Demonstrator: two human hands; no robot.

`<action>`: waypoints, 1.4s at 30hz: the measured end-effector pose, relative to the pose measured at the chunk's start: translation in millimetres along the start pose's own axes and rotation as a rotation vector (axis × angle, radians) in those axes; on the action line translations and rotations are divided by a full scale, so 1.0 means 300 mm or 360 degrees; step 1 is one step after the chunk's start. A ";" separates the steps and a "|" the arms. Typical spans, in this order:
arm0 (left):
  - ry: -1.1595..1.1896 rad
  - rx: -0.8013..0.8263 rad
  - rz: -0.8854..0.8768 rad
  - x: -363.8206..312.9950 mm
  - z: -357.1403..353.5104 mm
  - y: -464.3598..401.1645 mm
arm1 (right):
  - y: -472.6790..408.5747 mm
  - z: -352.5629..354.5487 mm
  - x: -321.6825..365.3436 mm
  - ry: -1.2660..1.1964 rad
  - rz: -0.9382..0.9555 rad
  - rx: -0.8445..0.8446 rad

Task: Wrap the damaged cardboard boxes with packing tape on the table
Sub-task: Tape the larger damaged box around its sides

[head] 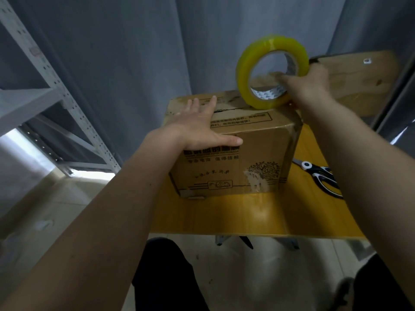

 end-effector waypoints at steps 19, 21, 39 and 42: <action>-0.0035 0.0019 -0.0081 -0.183 0.004 -0.007 | 0.019 -0.059 0.014 0.0056 0.0119 0.0222; -0.0059 0.0035 -0.0063 -0.185 0.002 -0.007 | 0.018 -0.065 0.016 0.0169 0.0148 0.0271; -0.0070 0.0075 -0.0020 -0.183 -0.006 -0.011 | -0.014 -0.012 0.036 0.0166 0.0122 0.0202; -0.0061 0.0076 -0.0013 -0.179 -0.009 -0.008 | -0.023 0.019 0.021 0.0105 0.0085 0.0092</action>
Point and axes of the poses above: each hand's wrist, its own y-axis away from the middle knuckle, its own z-axis out of the back of the hand, x = y × z, the point moved 7 cm from there along -y, towards the middle knuckle, and after that the axes turned 15 degrees about z, right-handed, at the moved point
